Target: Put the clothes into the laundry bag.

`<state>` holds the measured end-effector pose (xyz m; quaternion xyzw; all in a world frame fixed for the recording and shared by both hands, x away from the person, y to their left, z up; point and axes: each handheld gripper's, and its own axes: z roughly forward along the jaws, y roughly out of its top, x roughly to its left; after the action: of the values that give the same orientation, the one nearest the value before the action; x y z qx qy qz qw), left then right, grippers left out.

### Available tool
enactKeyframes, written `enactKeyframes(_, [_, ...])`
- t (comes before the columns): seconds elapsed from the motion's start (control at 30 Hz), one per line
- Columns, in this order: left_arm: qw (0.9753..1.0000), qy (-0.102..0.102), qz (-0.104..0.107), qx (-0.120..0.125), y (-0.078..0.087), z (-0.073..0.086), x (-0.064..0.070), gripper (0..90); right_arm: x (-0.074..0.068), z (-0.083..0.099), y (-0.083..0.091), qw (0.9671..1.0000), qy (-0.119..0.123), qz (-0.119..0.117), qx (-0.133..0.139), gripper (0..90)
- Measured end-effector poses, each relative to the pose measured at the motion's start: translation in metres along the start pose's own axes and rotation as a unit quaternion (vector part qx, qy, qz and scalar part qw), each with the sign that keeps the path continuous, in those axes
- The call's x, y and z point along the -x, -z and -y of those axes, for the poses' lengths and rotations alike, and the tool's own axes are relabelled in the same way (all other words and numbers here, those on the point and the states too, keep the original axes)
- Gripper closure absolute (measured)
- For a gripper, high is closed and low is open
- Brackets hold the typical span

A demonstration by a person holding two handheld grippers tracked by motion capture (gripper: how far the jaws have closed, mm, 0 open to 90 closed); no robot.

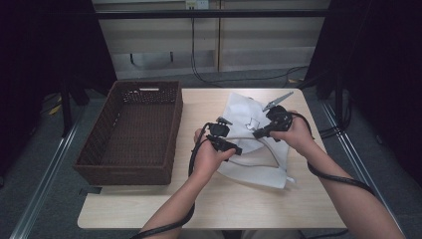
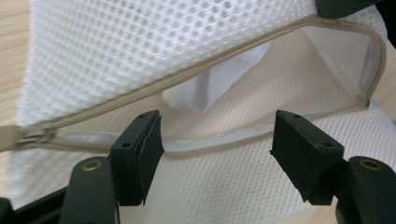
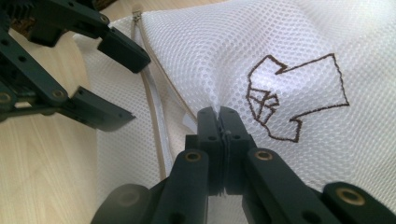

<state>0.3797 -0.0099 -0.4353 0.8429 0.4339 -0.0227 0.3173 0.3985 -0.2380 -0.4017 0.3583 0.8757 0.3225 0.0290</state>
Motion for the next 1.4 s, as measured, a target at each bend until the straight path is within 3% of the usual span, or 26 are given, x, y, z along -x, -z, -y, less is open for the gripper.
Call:
enactKeyframes(0.2, [1.0000,-0.004,-0.002,0.001,0.005,-0.001,-0.001,31.9,0.004,0.005,0.002,1.0000,-0.004,0.001,-0.005,89.6])
enactKeyframes(0.23, [1.0000,0.003,0.000,0.009,0.006,-0.001,0.000,31.5,0.004,0.006,0.002,1.0000,-0.004,0.001,-0.006,89.7])
enactKeyframes(0.37, [0.9999,-0.006,-0.004,0.007,0.010,-0.003,-0.001,29.4,0.007,0.009,0.004,1.0000,-0.005,0.000,-0.006,89.5])
enactKeyframes(0.4, [0.9999,0.002,-0.001,0.012,0.010,-0.004,0.000,28.7,0.008,0.010,0.004,1.0000,-0.004,0.000,-0.006,89.4])
enactKeyframes(0.47, [0.9999,-0.006,-0.004,0.016,0.012,-0.004,-0.002,27.1,0.008,0.011,0.004,1.0000,-0.006,0.000,-0.007,89.4])
enactKeyframes(0.5, [0.9998,0.001,-0.001,0.019,0.012,-0.004,-0.002,26.4,0.009,0.012,0.005,0.9999,-0.007,0.001,-0.009,89.4])
enactKeyframes(0.67, [0.9999,-0.005,-0.004,0.014,0.016,-0.005,-0.005,25.3,0.011,0.014,0.006,0.9999,-0.006,0.003,-0.011,89.4])
enactKeyframes(0.87, [0.9997,0.006,-0.007,0.025,0.016,-0.004,-0.008,22.6,0.014,0.018,0.010,0.9999,-0.003,0.006,-0.015,89.4])
enactKeyframes(0.9, [0.9998,-0.001,-0.008,0.018,0.016,-0.003,-0.010,22.6,0.014,0.018,0.010,0.9999,-0.003,0.006,-0.015,89.4])
enactKeyframes(0.93, [0.9996,0.010,-0.009,0.025,0.015,-0.003,-0.009,22.4,0.015,0.019,0.011,0.9999,-0.005,0.007,-0.014,89.3])
enactKeyframes(1.03, [0.9998,0.005,-0.011,0.018,0.014,-0.001,-0.012,21.6,0.018,0.023,0.012,0.9998,-0.008,0.008,-0.014,89.3])
enactKeyframes(1.07, [0.9997,0.012,-0.008,0.021,0.013,0.000,-0.012,21.3,0.020,0.025,0.012,0.9998,-0.008,0.008,-0.014,89.2])
enactKeyframes(1.1, [0.9999,0.004,-0.009,0.014,0.014,0.001,-0.013,21.1,0.021,0.026,0.013,0.9998,-0.011,0.009,-0.016,89.2])
enactKeyframes(1.13, [0.9996,0.016,-0.010,0.023,0.012,0.002,-0.012,20.9,0.022,0.028,0.013,0.9998,-0.011,0.010,-0.016,89.2])
enactKeyframes(1.4, [0.9999,0.013,-0.003,0.010,0.007,0.010,-0.017,19.7,0.025,0.032,0.014,0.9992,-0.007,0.022,-0.031,88.3])
